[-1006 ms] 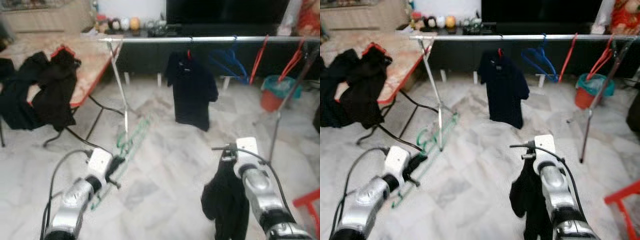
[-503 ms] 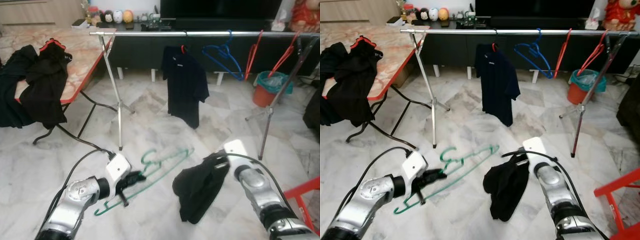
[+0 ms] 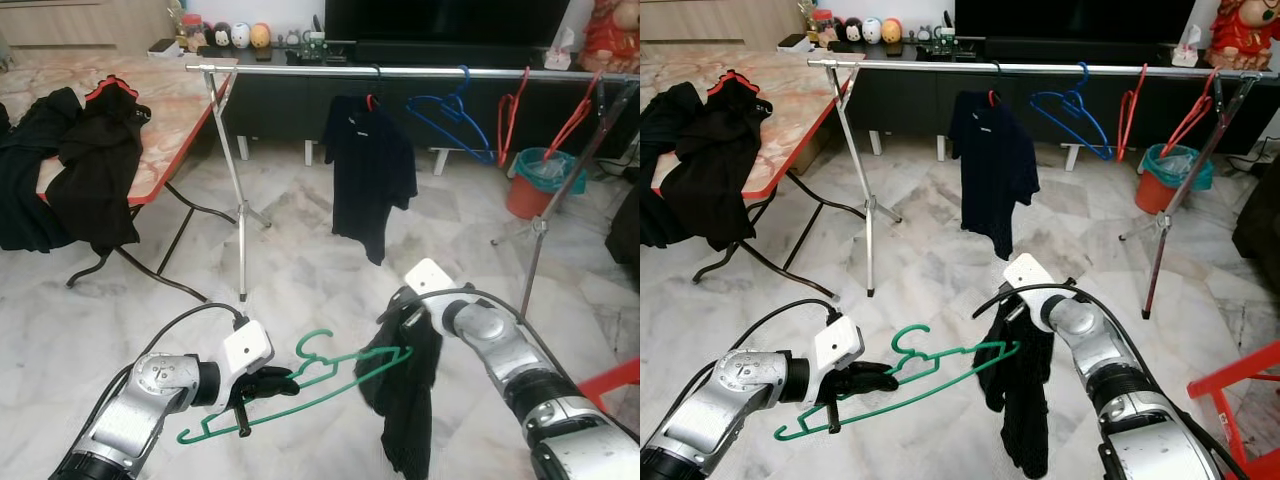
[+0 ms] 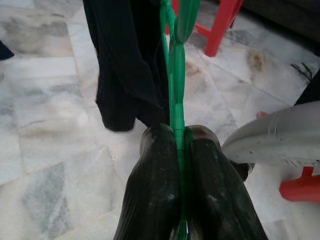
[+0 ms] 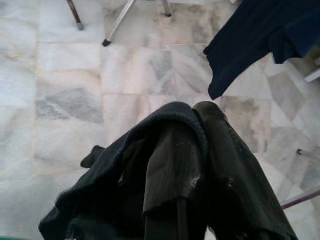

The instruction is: Hang hanger

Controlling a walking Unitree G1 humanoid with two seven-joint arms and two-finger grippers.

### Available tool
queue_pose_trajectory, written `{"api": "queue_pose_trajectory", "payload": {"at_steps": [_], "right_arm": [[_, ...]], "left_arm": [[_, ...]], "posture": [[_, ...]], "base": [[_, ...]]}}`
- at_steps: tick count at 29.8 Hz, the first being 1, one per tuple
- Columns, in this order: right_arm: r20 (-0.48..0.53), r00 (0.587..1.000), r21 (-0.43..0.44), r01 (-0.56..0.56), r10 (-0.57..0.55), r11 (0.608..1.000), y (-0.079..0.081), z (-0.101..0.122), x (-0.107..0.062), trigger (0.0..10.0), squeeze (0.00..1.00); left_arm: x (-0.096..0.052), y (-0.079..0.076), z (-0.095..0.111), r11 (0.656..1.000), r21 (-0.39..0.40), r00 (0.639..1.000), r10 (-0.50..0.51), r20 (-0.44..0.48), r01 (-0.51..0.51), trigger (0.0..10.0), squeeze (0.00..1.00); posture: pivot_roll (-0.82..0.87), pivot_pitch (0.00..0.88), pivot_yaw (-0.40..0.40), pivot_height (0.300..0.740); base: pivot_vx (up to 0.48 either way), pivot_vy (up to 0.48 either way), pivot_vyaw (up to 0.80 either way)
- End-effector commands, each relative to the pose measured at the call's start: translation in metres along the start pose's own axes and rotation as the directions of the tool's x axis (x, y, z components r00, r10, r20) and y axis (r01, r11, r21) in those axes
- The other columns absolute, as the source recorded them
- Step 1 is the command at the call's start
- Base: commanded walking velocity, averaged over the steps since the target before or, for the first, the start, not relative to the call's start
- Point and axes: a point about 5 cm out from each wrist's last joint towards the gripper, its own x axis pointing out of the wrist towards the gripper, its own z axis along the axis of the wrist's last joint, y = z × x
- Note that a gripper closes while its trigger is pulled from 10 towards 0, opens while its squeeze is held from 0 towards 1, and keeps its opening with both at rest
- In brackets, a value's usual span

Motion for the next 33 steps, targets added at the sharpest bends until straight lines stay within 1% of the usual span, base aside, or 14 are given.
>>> {"api": "queue_pose_trajectory", "payload": {"at_steps": [1, 4, 5, 9, 14, 18, 19, 20, 22, 23, 25, 29, 30, 33], "right_arm": [[0.051, 0.998, -0.026, -0.024, 0.026, 0.999, -0.001, 0.019, 0.004, 10.0, 0.0], [0.07, 0.997, -0.022, -0.042, 0.044, 0.999, 0.001, 0.024, 0.005, 10.0, 0.0], [0.077, 0.996, -0.031, -0.049, 0.052, 0.998, 0.001, 0.027, 0.005, 10.0, 0.0], [0.086, 0.994, -0.037, -0.07, 0.073, 0.997, 0.003, 0.03, 0.006, 10.0, 0.0], [0.087, 0.993, -0.038, -0.076, 0.079, 0.996, 0.003, 0.029, 0.005, 10.0, 0.0], [0.086, 0.993, -0.041, -0.082, 0.085, 0.996, 0.003, 0.03, 0.005, 10.0, 0.0], [0.091, 0.992, -0.039, -0.084, 0.087, 0.996, 0.004, 0.031, 0.005, 10.0, 0.0], [0.107, 0.989, -0.039, -0.094, 0.098, 0.995, 0.005, 0.035, 0.006, 10.0, 0.0], [0.117, 0.988, -0.041, -0.101, 0.105, 0.994, 0.006, 0.038, 0.006, 10.0, 0.0], [0.131, 0.985, -0.035, -0.112, 0.115, 0.993, 0.008, 0.042, 0.007, 10.0, 0.0], [0.144, 0.981, -0.041, -0.125, 0.13, 0.991, 0.01, 0.045, 0.007, 10.0, 0.0], [0.169, 0.973, -0.055, -0.152, 0.159, 0.987, 0.015, 0.052, 0.007, 10.0, 0.0], [0.185, 0.967, -0.06, -0.165, 0.174, 0.984, 0.017, 0.055, 0.007, 10.0, 0.0], [0.204, 0.961, -0.06, -0.179, 0.187, 0.982, 0.019, 0.06, 0.007, 10.0, 0.0]], "left_arm": [[0.001, 0.0, -0.001, 1.0, 0.009, 1.0, 0.015, -0.012, -0.015, 10.0, 0.0], [0.002, 0.002, -0.001, 0.999, 0.018, 0.999, 0.043, -0.022, -0.042, 10.0, 0.0], [0.004, 0.005, 0.0, 0.997, 0.021, 0.997, 0.078, -0.017, -0.078, 10.0, 0.0], [0.006, 0.009, 0.002, 0.99, 0.03, 0.99, 0.138, -0.018, -0.138, 10.0, 0.0], [0.005, 0.008, 0.001, 0.991, 0.03, 0.991, 0.134, -0.026, -0.133, 10.0, 0.0], [0.001, 0.016, 0.0, 0.976, 0.054, 0.976, 0.214, -0.043, -0.212, 10.0, 0.0], [0.001, 0.017, 0.0, 0.972, 0.058, 0.973, 0.228, -0.04, -0.226, 10.0, 0.0], [0.001, 0.023, 0.002, 0.96, 0.069, 0.961, 0.274, -0.031, -0.272, 10.0, 0.0], [0.002, 0.025, 0.002, 0.953, 0.07, 0.954, 0.297, -0.027, -0.295, 10.0, 0.0], [0.003, 0.026, 0.005, 0.95, 0.077, 0.953, 0.304, -0.005, -0.302, 10.0, 0.0], [0.005, 0.027, 0.008, 0.95, 0.065, 0.952, 0.305, 0.012, -0.305, 10.0, 0.0], [0.009, 0.022, 0.012, 0.965, 0.037, 0.965, 0.258, 0.043, -0.26, 10.0, 0.0], [0.011, 0.019, 0.013, 0.972, 0.026, 0.971, 0.232, 0.053, -0.233, 10.0, 0.0], [0.013, 0.016, 0.013, 0.979, 0.016, 0.978, 0.203, 0.055, -0.204, 10.0, 0.0]], "posture": [[0.04, 0.0, -0.038, 0.74], [0.04, 0.0, -0.039, 0.74], [0.04, 0.0, -0.04, 0.74], [0.04, 0.0, -0.041, 0.74], [0.04, 0.0, -0.042, 0.74], [0.04, 0.0, -0.043, 0.74], [0.04, 0.0, -0.041, 0.74], [0.04, 0.0, -0.042, 0.74], [0.04, 0.0, -0.042, 0.74], [0.04, 0.0, -0.04, 0.74], [0.04, 0.0, -0.04, 0.74], [0.03, 0.0, -0.038, 0.74], [0.03, 0.0, -0.038, 0.74], [0.03, 0.0, -0.037, 0.74]], "base": [[0.0, 0.0, 0.0], [0.0, 0.0, 0.0], [0.0, 0.0, 0.0], [0.0, 0.0, 0.0], [0.0, 0.0, 0.0], [0.0, 0.0, 0.0], [0.0, 0.0, 0.0], [0.0, 0.0, 0.0], [0.0, 0.0, 0.0], [0.0, 0.0, 0.0], [0.0, 0.0, 0.0], [0.0, 0.0, 0.0], [0.0, 0.0, 0.0], [0.0, 0.0, 0.0]]}}
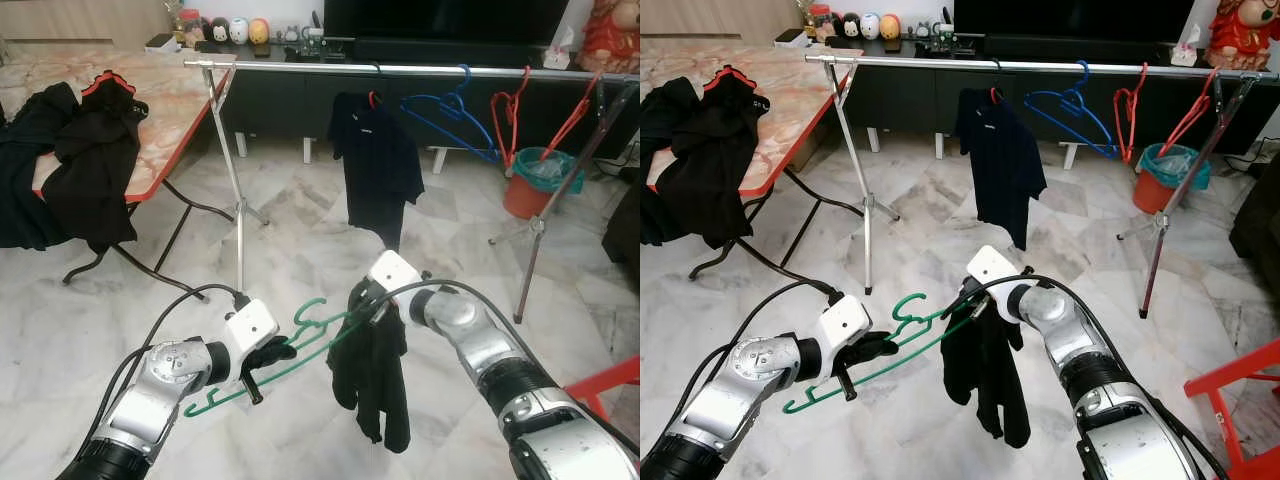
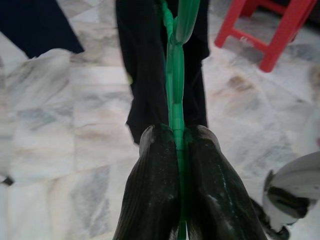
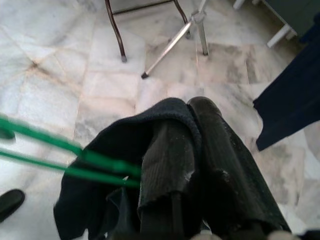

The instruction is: Hang hanger

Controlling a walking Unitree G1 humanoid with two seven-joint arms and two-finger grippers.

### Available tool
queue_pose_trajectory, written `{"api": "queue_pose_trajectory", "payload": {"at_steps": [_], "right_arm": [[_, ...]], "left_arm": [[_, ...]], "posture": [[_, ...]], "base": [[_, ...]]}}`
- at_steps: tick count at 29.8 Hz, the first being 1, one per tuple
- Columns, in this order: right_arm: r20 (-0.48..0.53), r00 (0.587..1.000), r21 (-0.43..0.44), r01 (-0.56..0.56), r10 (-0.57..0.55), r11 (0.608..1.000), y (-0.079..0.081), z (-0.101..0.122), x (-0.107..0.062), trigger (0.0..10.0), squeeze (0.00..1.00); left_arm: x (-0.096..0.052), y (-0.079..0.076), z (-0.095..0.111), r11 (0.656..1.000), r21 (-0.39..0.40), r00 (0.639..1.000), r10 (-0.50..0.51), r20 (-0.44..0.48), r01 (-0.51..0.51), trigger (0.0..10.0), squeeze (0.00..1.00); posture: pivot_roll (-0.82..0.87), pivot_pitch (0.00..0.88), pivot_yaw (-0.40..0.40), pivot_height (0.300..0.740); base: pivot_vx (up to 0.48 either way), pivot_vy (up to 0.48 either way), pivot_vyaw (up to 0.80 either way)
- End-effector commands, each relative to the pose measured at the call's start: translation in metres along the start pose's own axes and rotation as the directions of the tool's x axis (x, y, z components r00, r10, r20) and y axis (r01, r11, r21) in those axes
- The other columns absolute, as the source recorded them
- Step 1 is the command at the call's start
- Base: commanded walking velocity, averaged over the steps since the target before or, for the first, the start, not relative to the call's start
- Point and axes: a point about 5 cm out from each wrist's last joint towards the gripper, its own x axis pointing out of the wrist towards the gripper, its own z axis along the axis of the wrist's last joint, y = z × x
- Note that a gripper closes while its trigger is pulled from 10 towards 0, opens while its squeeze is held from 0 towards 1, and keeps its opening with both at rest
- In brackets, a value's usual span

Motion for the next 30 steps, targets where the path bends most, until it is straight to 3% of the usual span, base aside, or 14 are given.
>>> {"api": "queue_pose_trajectory", "payload": {"at_steps": [1, 9, 12, 15, 19, 23, 30], "right_arm": [[0.058, 0.998, -0.011, -0.019, 0.019, 1.0, 0.002, 0.015, 0.002, 10.0, 0.0], [0.119, 0.986, -0.074, -0.109, 0.118, 0.991, 0.012, 0.036, 0.002, 10.0, 0.0], [0.119, 0.983, -0.087, -0.127, 0.137, 0.988, 0.014, 0.037, 0.001, 10.0, 0.0], [0.118, 0.981, -0.092, -0.146, 0.157, 0.985, 0.019, 0.038, 0.0, 10.0, 0.0], [0.122, 0.975, -0.098, -0.172, 0.183, 0.98, 0.023, 0.042, -0.001, 10.0, 0.0], [0.121, 0.975, -0.092, -0.174, 0.184, 0.98, 0.024, 0.043, -0.001, 10.0, 0.0], [0.13, 0.976, -0.077, -0.167, 0.176, 0.983, 0.025, 0.052, -0.001, 10.0, 0.0]], "left_arm": [[0.001, -0.004, 0.004, 0.999, -0.003, 0.999, -0.034, 0.016, 0.034, 10.0, 0.0], [0.003, -0.014, 0.002, 0.991, 0.004, 0.991, -0.137, -0.011, 0.137, 10.0, 0.0], [0.005, -0.009, 0.0, 0.996, 0.025, 0.996, -0.084, -0.019, 0.085, 10.0, 0.0], [0.008, 0.008, -0.002, 0.995, 0.067, 0.996, 0.073, -0.051, -0.07, 10.0, 0.0], [0.009, 0.013, -0.001, 0.989, 0.101, 0.991, 0.118, -0.056, -0.112, 10.0, 0.0], [0.01, 0.016, 0.0, 0.985, 0.102, 0.987, 0.149, -0.063, -0.142, 10.0, 0.0], [0.013, 0.008, -0.011, 0.991, 0.111, 0.986, 0.088, -0.14, -0.073, 10.0, 0.0]], "posture": [[0.03, 0.0, -0.037, 0.74], [0.03, 0.0, -0.036, 0.74], [0.02, 0.0, -0.036, 0.74], [0.02, 0.0, -0.038, 0.74], [0.02, 0.0, -0.037, 0.74], [0.02, 0.0, -0.037, 0.74], [0.02, 0.0, -0.035, 0.74]], "base": [[0.0, 0.0, 0.0], [0.0, 0.0, 0.0], [0.0, 0.0, 0.0], [0.0, 0.0, 0.0], [0.0, 0.0, 0.0], [0.0, 0.0, 0.0], [0.0, 0.0, 0.0]]}}
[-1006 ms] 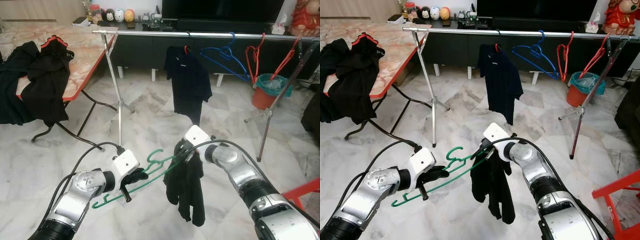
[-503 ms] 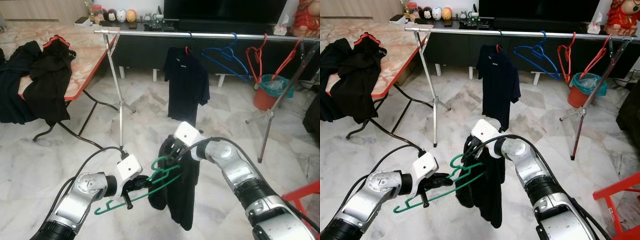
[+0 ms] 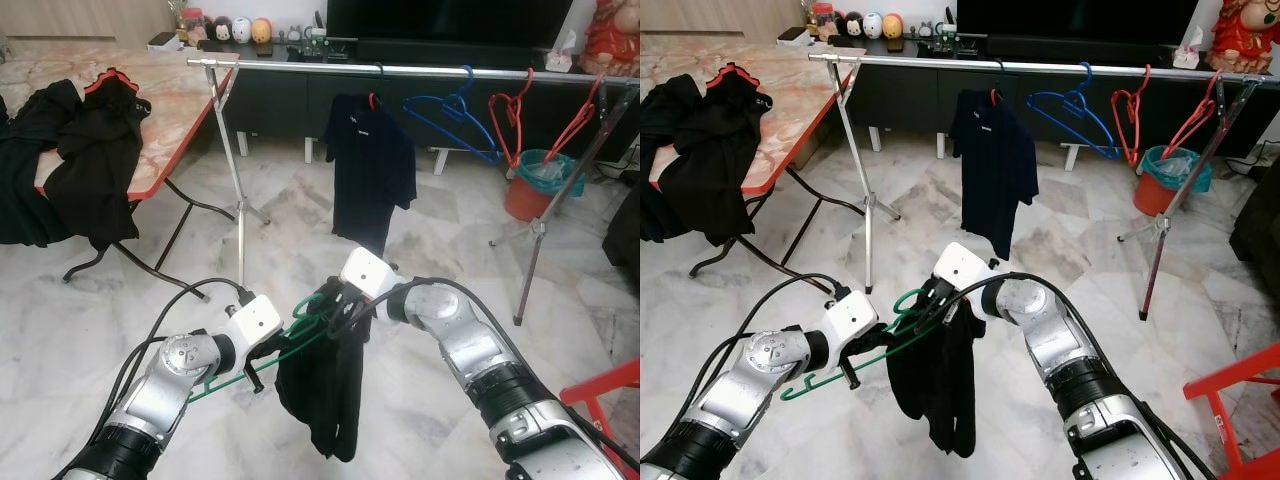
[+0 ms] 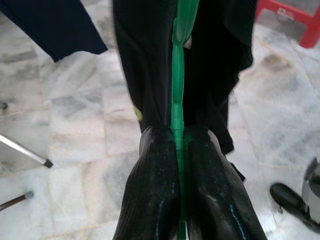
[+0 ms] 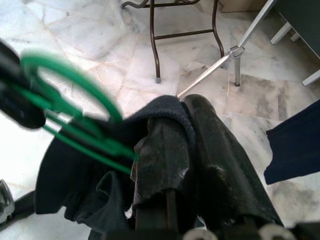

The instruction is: Hang hanger

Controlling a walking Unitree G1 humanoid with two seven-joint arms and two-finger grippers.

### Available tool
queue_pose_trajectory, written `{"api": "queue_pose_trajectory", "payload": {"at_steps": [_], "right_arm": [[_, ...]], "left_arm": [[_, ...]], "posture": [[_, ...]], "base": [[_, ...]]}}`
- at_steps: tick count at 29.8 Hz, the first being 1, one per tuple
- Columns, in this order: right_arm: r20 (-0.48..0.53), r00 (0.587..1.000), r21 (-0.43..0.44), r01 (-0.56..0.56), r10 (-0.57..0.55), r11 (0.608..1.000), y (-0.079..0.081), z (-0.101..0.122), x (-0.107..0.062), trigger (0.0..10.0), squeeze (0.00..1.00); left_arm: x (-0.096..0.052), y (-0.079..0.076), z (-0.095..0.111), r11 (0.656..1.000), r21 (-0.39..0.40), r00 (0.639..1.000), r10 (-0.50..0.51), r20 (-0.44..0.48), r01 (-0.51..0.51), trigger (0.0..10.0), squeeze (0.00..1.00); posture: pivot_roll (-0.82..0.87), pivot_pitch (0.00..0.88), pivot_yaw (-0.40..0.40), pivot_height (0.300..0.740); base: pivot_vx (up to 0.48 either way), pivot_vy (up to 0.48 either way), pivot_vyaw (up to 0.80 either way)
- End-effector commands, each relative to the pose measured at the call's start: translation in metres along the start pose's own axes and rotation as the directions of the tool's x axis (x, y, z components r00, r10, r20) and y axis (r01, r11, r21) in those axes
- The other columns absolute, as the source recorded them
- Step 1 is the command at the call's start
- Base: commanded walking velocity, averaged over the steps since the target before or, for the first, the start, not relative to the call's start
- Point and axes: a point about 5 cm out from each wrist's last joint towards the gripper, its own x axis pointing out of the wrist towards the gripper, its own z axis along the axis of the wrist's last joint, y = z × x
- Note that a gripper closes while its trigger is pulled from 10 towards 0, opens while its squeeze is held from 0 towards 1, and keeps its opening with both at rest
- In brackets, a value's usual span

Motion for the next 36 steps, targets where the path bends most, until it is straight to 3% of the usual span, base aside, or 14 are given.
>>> {"api": "queue_pose_trajectory", "payload": {"at_steps": [1, 13, 18, 20, 23, 27, 32, 36], "right_arm": [[0.049, 0.999, -0.013, 0.009, -0.008, 1.0, -0.001, 0.015, 0.0, 10.0, 0.0], [0.099, 0.993, -0.015, -0.071, 0.072, 0.997, 0.019, 0.036, 0.005, 10.0, 0.0], [0.083, 0.992, 0.008, -0.097, 0.096, 0.995, 0.028, 0.033, 0.008, 10.0, 0.0], [0.078, 0.987, 0.015, -0.14, 0.138, 0.99, 0.038, 0.031, 0.009, 10.0, 0.0], [0.052, 0.993, 0.048, -0.113, 0.11, 0.992, 0.04, 0.025, 0.012, 10.0, 0.0], [0.026, 0.999, 0.087, -0.043, 0.041, 0.995, 0.034, 0.02, 0.013, 10.0, 0.0], [-0.016, 0.987, 0.183, 0.161, -0.161, 0.97, 0.007, 0.013, 0.008, 10.0, 0.0], [-0.04, 0.985, 0.201, 0.175, -0.17, 0.964, 0.004, 0.008, 0.006, 10.0, 0.0]], "left_arm": [[0.001, -0.002, -0.006, 1.0, 0.019, 0.998, -0.018, -0.059, 0.019, 10.0, 0.0], [0.008, 0.006, -0.002, 0.996, 0.062, 0.997, 0.068, -0.047, -0.065, 10.0, 0.0], [0.01, 0.01, 0.01, 0.992, 0.043, 0.992, 0.121, 0.039, -0.122, 10.0, 0.0], [0.009, 0.014, 0.021, 0.988, 0.013, 0.981, 0.15, 0.126, -0.153, 10.0, 0.0], [0.008, 0.015, 0.029, 0.987, -0.013, 0.97, 0.162, 0.182, -0.163, 10.0, 0.0], [0.007, 0.012, 0.032, 0.991, -0.016, 0.969, 0.137, 0.208, -0.136, 10.0, 0.0], [0.004, 0.005, 0.023, 0.995, -0.009, 0.978, 0.096, 0.187, -0.096, 10.0, 0.0], [0.003, 0.007, 0.022, 0.994, -0.016, 0.976, 0.109, 0.19, -0.108, 10.0, 0.0]], "posture": [[0.02, 0.0, -0.034, 0.74], [0.02, 0.0, -0.029, 0.74], [0.02, 0.0, -0.029, 0.74], [0.02, 0.0, -0.03, 0.74], [0.02, 0.0, -0.031, 0.74], [0.02, 0.0, -0.031, 0.74], [0.02, 0.0, -0.029, 0.74], [0.03, 0.0, -0.032, 0.74]], "base": [[0.0, 0.0, 0.0], [0.0, 0.0, 0.0], [0.0, 0.0, 0.0], [0.0, 0.0, 0.0], [0.0, 0.0, 0.0], [0.0, 0.0, 0.0], [0.0, 0.0, 0.0], [0.0, 0.0, 0.0]]}}
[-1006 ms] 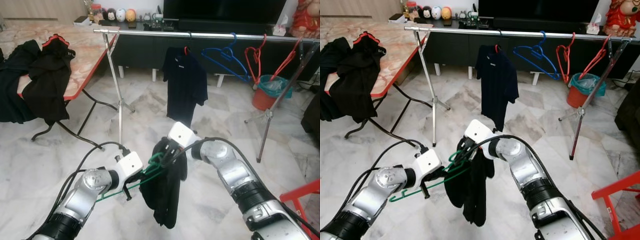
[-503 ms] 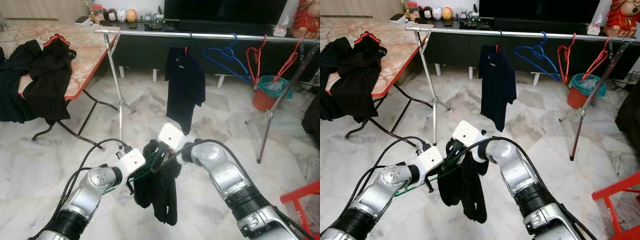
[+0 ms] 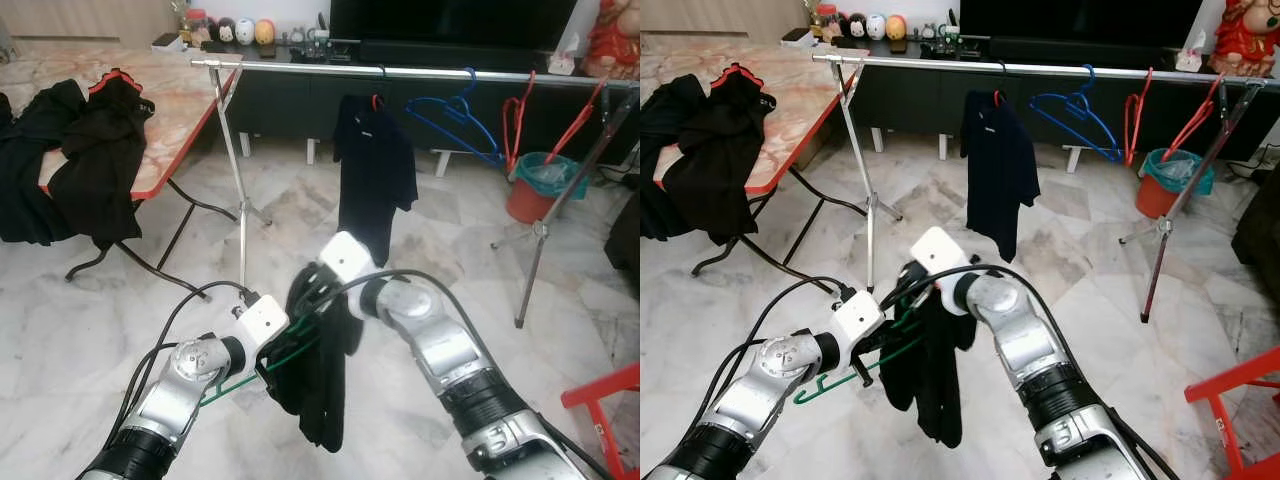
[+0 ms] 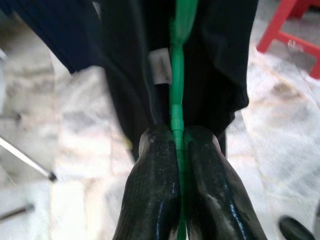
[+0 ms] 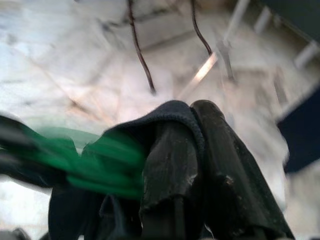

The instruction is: Hang hanger

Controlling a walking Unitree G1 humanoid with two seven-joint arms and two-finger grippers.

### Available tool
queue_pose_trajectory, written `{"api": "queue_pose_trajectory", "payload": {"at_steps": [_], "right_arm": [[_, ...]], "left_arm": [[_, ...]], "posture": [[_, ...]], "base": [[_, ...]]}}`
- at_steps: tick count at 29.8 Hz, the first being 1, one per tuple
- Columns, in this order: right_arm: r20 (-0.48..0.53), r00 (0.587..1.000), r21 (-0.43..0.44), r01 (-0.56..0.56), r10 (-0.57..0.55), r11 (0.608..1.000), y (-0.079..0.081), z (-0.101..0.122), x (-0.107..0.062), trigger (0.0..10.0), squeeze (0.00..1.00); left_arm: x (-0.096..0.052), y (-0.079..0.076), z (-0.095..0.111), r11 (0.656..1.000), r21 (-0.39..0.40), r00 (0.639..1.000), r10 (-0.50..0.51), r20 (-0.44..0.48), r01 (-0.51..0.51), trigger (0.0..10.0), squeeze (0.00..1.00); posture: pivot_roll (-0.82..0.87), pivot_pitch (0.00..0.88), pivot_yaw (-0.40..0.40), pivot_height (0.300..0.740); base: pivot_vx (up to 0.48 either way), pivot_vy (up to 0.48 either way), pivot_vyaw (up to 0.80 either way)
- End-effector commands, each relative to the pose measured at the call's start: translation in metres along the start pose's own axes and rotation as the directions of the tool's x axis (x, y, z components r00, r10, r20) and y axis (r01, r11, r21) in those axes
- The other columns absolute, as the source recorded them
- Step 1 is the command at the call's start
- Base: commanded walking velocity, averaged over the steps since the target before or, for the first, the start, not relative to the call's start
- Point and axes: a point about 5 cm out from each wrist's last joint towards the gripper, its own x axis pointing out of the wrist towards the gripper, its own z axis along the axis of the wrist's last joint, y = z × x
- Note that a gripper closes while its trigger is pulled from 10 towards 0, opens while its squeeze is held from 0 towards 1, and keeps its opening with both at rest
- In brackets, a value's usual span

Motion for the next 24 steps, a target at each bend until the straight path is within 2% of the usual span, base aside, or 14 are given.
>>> {"api": "queue_pose_trajectory", "payload": {"at_steps": [1, 6, 16, 19, 21, 24], "right_arm": [[-0.012, 1.0, 0.015, 0.02, -0.02, 1.0, -0.004, -0.002, -0.002, 10.0, 0.0], [-0.028, 0.998, 0.031, 0.055, -0.054, 0.998, -0.008, -0.009, -0.003, 10.0, 0.0], [0.023, 0.998, 0.039, -0.057, 0.056, 0.998, 0.009, 0.002, -0.004, 10.0, 0.0], [0.019, 0.997, 0.034, -0.081, 0.081, 0.996, 0.017, 0.004, -0.003, 10.0, 0.0], [0.041, 0.988, 0.015, -0.147, 0.147, 0.989, 0.034, 0.009, -0.003, 10.0, 0.0], [0.068, 0.977, 0.018, -0.202, 0.2, 0.979, 0.048, 0.012, -0.005, 10.0, 0.0]], "left_arm": [[-0.001, 0.006, 0.015, 1.0, 0.022, 0.997, 0.02, 0.071, -0.022, 10.0, 0.0], [-0.001, 0.009, 0.017, 0.999, 0.021, 0.996, 0.036, 0.084, -0.037, 10.0, 0.0], [0.004, 0.007, 0.016, 0.999, 0.007, 0.995, 0.044, 0.086, -0.044, 10.0, 0.0], [0.005, 0.006, 0.018, 0.999, 0.006, 0.994, 0.046, 0.096, -0.047, 10.0, 0.0], [0.005, 0.007, 0.018, 0.999, 0.007, 0.994, 0.051, 0.098, -0.052, 10.0, 0.0], [0.006, 0.007, 0.019, 0.998, 0.003, 0.993, 0.057, 0.1, -0.058, 10.0, 0.0]], "posture": [[0.03, 0.0, -0.032, 0.74], [0.04, 0.0, -0.039, 0.74], [0.02, 0.0, -0.041, 0.74], [0.02, 0.0, -0.041, 0.74], [0.02, 0.0, -0.04, 0.74], [0.02, 0.0, -0.037, 0.74]], "base": [[0.0, 0.0, 0.0], [0.0, 0.0, 0.0], [0.0, 0.0, 0.0], [0.0, 0.0, 0.0], [0.0, 0.0, 0.0], [0.0, 0.0, 0.0]]}}
